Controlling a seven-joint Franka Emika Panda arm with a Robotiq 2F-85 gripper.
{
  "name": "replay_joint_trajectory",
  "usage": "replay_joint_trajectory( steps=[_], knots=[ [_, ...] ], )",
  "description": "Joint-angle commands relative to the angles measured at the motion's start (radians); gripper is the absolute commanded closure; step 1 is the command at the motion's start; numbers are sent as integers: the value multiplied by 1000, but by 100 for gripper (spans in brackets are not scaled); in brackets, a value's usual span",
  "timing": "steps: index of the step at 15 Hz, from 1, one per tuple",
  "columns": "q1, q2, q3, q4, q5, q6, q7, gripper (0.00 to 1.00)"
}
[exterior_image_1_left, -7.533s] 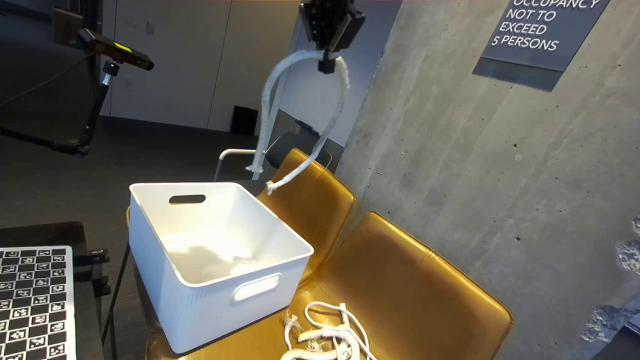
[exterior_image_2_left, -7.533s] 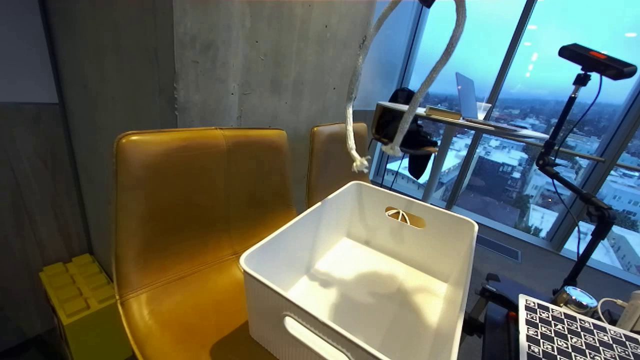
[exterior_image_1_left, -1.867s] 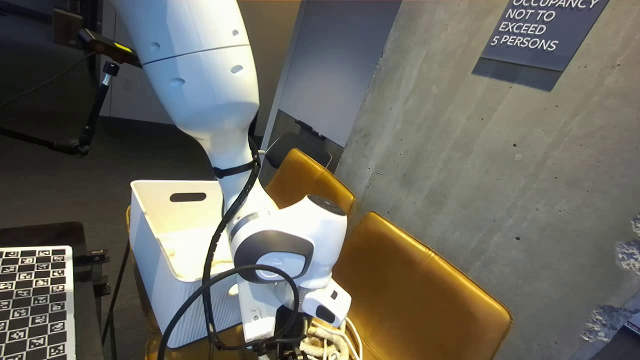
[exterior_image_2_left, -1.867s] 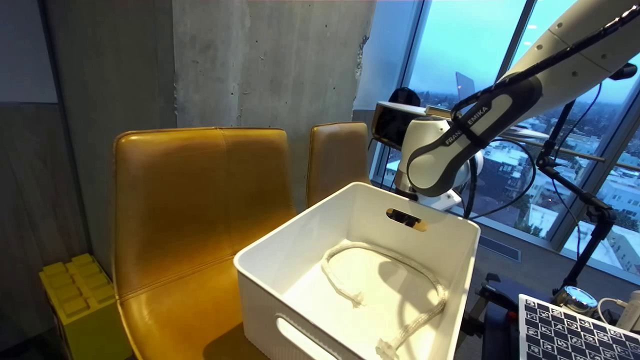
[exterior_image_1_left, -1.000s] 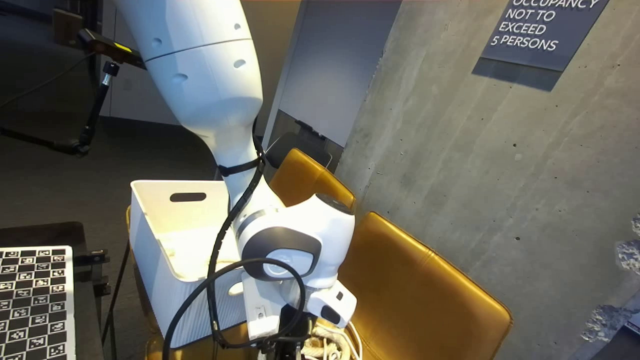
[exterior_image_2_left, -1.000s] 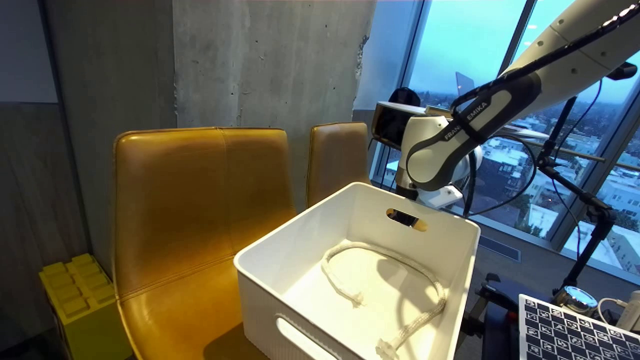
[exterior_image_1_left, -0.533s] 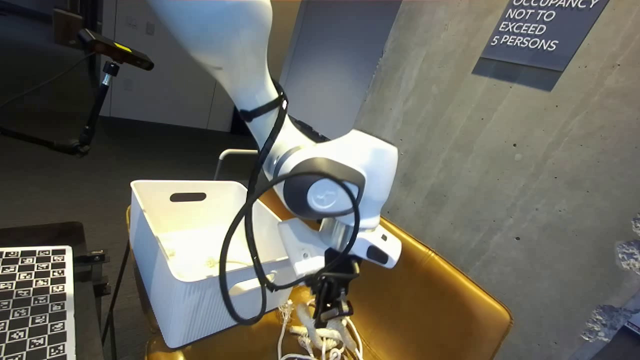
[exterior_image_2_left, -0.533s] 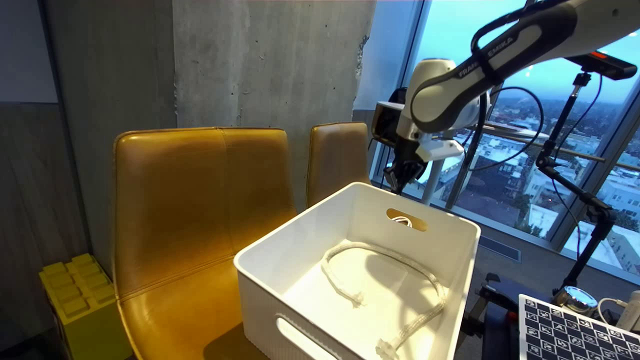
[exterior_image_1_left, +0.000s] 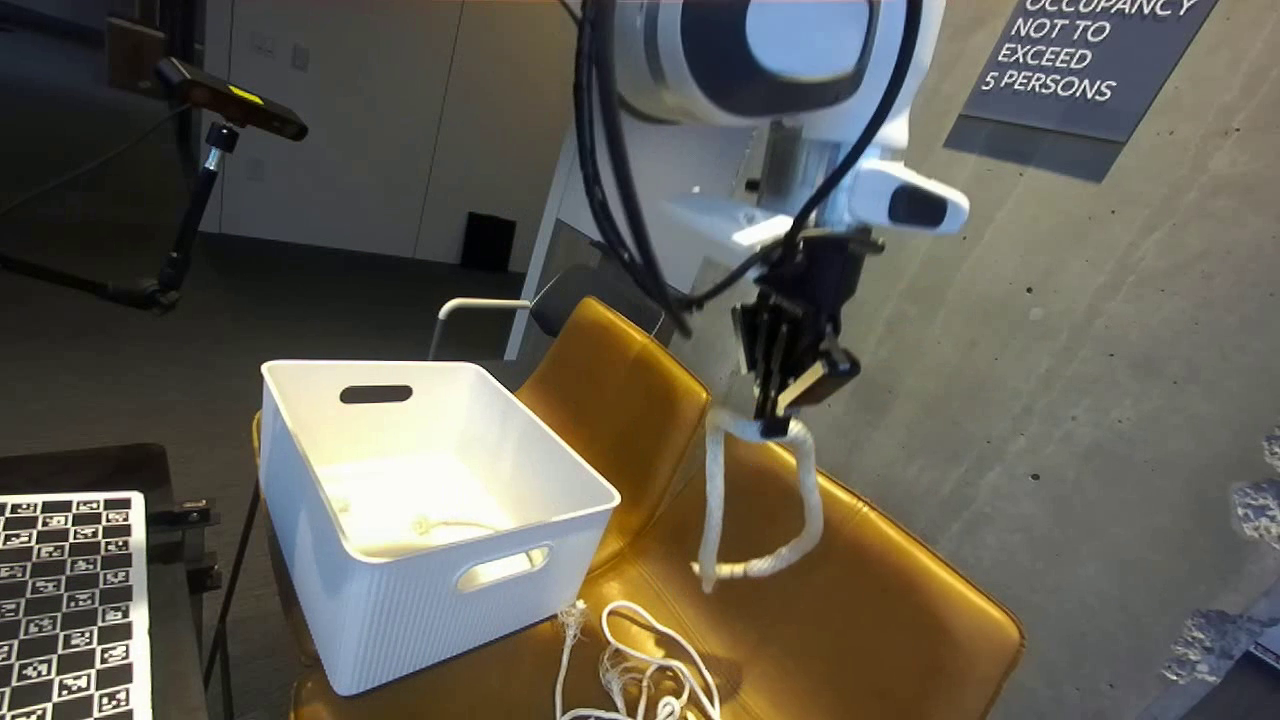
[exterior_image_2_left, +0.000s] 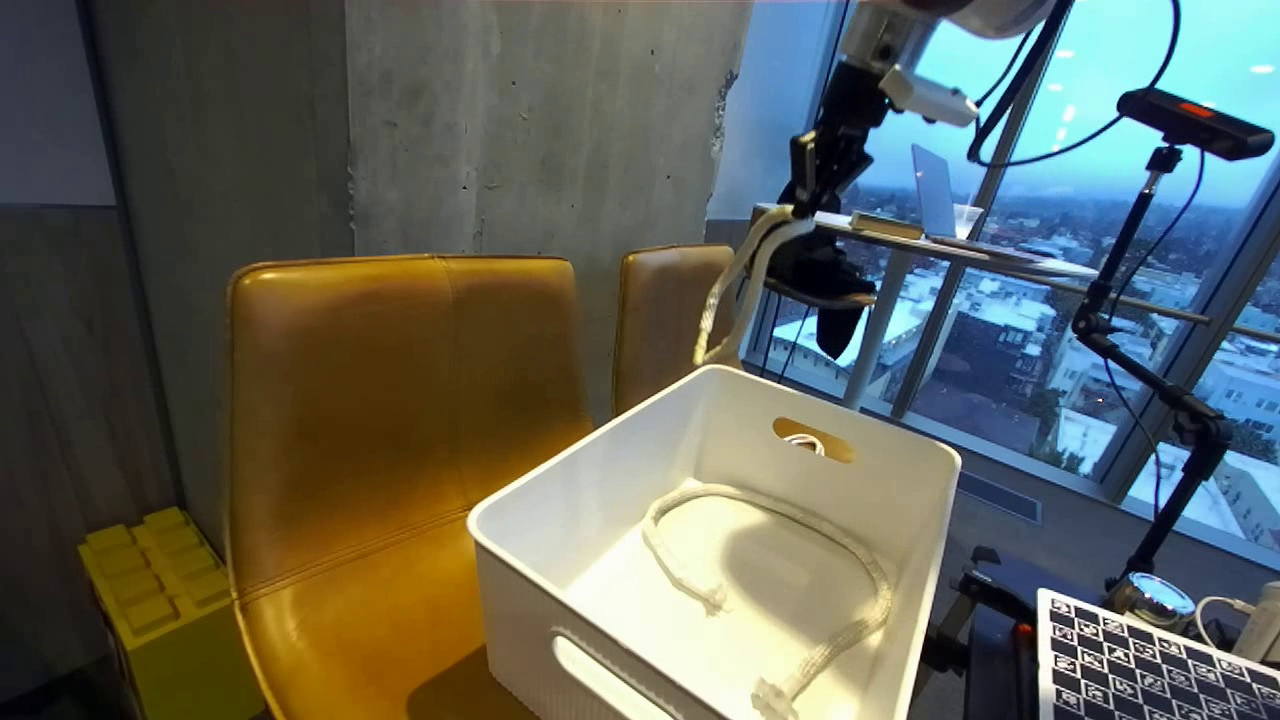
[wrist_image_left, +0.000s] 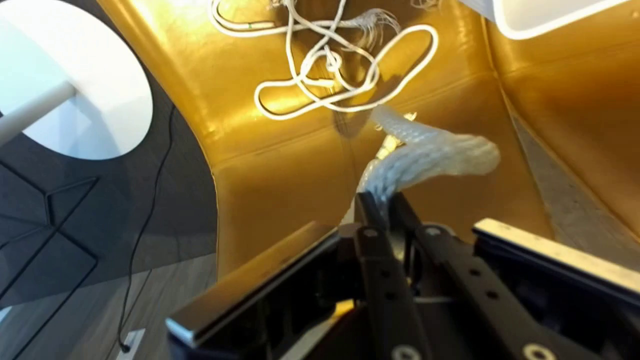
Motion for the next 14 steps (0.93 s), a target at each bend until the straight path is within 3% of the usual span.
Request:
replay_joint_trajectory(
  steps=[1,3,7,14],
  knots=[
    [10,-104,53,74,5,-121,-11,98],
    [33,-179,84,77,9,-175,-5,98],
    [90,-333,153,-41,17,-216,-4,98],
    [150,-515,221,-405,30,-203,27,98]
  ],
)
